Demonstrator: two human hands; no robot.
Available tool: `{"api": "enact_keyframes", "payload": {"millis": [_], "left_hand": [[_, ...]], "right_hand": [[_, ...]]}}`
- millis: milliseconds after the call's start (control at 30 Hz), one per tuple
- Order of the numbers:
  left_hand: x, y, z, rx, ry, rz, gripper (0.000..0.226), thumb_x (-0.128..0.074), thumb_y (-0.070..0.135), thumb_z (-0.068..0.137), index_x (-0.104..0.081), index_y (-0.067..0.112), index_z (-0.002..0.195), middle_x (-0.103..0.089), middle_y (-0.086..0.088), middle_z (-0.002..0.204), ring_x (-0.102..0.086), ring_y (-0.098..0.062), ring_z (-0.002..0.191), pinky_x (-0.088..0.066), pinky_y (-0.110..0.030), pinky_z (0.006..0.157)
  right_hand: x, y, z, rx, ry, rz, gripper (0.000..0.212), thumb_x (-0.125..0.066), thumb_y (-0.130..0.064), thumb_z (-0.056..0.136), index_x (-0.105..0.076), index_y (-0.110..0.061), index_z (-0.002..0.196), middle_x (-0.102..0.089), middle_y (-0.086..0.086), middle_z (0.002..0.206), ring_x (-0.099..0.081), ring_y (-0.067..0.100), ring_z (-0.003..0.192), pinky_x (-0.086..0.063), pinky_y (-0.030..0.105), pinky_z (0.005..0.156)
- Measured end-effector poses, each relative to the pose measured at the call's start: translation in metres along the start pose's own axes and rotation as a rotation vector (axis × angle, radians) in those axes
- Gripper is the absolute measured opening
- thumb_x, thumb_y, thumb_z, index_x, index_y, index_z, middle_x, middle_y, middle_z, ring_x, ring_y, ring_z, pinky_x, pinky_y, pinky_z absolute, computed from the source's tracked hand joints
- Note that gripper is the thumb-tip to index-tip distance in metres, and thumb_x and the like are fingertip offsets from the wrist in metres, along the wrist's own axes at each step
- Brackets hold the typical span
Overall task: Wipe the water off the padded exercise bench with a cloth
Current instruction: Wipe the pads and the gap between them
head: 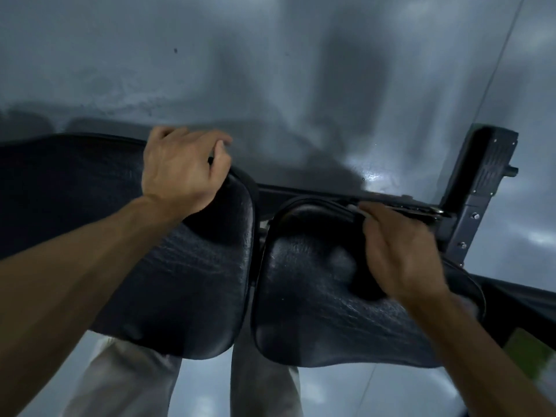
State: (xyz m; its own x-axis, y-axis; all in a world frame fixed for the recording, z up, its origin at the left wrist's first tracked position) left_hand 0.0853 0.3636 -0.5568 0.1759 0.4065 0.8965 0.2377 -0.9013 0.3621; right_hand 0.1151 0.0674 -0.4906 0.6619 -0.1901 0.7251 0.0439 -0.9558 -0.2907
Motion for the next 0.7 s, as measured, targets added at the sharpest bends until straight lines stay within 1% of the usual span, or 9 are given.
{"api": "enact_keyframes", "payload": {"millis": [133,200,267,333,400,467,533,600,700], "left_hand": [[-0.001,0.004,0.002,-0.006,-0.068,0.023,0.039,-0.035,0.031,0.102,-0.072,0.022,0.111,-0.077,-0.001,0.094,-0.069,-0.030,0.086,-0.037,-0.043,0.092],[-0.003,0.004,0.004,0.002,-0.106,0.032,0.041,-0.033,0.031,0.102,-0.072,0.023,0.113,-0.076,0.000,0.093,-0.069,-0.029,0.087,-0.037,-0.043,0.093],[-0.004,0.004,0.005,0.007,-0.136,0.049,0.043,-0.030,0.032,0.103,-0.071,0.024,0.113,-0.076,0.000,0.091,-0.068,-0.029,0.085,-0.037,-0.043,0.094],[-0.004,0.004,0.005,0.003,-0.147,0.065,0.044,-0.028,0.032,0.103,-0.070,0.023,0.113,-0.076,-0.001,0.089,-0.068,-0.029,0.082,-0.037,-0.043,0.093],[-0.006,0.004,0.005,0.009,-0.156,0.071,0.045,-0.026,0.031,0.104,-0.069,0.023,0.113,-0.075,-0.001,0.086,-0.067,-0.030,0.080,-0.036,-0.043,0.093],[-0.007,0.002,0.004,0.024,-0.171,0.081,0.047,-0.022,0.033,0.105,-0.067,0.024,0.114,-0.075,-0.001,0.085,-0.067,-0.030,0.080,-0.035,-0.043,0.094],[-0.008,0.002,0.004,0.027,-0.186,0.080,0.049,-0.020,0.035,0.105,-0.066,0.024,0.117,-0.075,-0.001,0.086,-0.067,-0.031,0.082,-0.034,-0.044,0.096],[-0.006,0.007,0.004,0.008,-0.198,0.067,0.049,-0.019,0.034,0.106,-0.064,0.021,0.121,-0.076,0.000,0.092,-0.068,-0.031,0.086,-0.034,-0.044,0.098],[-0.005,0.016,0.003,-0.001,-0.241,0.028,0.050,-0.019,0.034,0.107,-0.059,0.015,0.129,-0.077,0.002,0.105,-0.070,-0.030,0.095,-0.035,-0.044,0.103]], "right_hand": [[-0.027,-0.066,0.012,0.166,-0.025,0.016,0.030,-0.047,-0.010,0.091,-0.073,-0.002,0.103,-0.073,0.014,0.105,-0.068,0.036,0.094,-0.057,0.044,0.087],[-0.027,-0.060,0.009,0.226,-0.061,0.037,0.039,-0.044,-0.015,0.094,-0.068,-0.004,0.124,-0.069,0.010,0.127,-0.064,0.027,0.115,-0.049,0.042,0.106],[-0.018,-0.026,0.000,0.147,-0.120,0.079,0.053,-0.032,-0.028,0.099,-0.054,-0.018,0.146,-0.058,-0.003,0.145,-0.052,0.013,0.134,-0.030,0.033,0.122],[-0.002,0.008,-0.015,0.035,-0.125,0.086,0.055,-0.027,-0.033,0.099,-0.051,-0.026,0.148,-0.057,-0.010,0.146,-0.049,0.009,0.135,-0.020,0.022,0.121],[0.008,0.026,-0.022,-0.068,-0.096,0.089,0.057,-0.026,-0.034,0.097,-0.054,-0.024,0.145,-0.060,-0.006,0.142,-0.052,0.014,0.131,-0.024,0.016,0.111],[0.000,0.013,-0.013,-0.065,-0.087,0.063,0.061,-0.024,-0.036,0.095,-0.059,-0.014,0.140,-0.064,0.004,0.137,-0.056,0.023,0.126,-0.030,0.024,0.107],[-0.019,-0.016,0.002,-0.006,-0.107,0.023,0.064,-0.022,-0.035,0.094,-0.060,-0.008,0.137,-0.064,0.010,0.135,-0.057,0.027,0.124,-0.033,0.031,0.112],[-0.034,-0.044,0.011,0.069,-0.115,0.006,0.067,-0.018,-0.035,0.094,-0.057,-0.005,0.140,-0.060,0.012,0.141,-0.054,0.026,0.132,-0.031,0.037,0.120],[-0.032,-0.042,0.003,0.122,-0.133,0.056,0.068,-0.017,-0.037,0.095,-0.048,-0.012,0.149,-0.053,0.004,0.150,-0.046,0.016,0.141,-0.024,0.038,0.125]]}}
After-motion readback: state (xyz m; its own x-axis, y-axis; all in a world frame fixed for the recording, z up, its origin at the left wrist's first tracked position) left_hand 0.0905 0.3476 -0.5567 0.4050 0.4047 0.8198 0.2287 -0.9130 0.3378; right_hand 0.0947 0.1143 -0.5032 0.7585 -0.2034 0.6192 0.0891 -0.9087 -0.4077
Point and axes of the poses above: each hand's wrist, its own z-axis towards the middle knuckle, its own x-axis out of the back of the hand, y = z × x, the point moved 8 cm from there along z, towards the middle knuckle
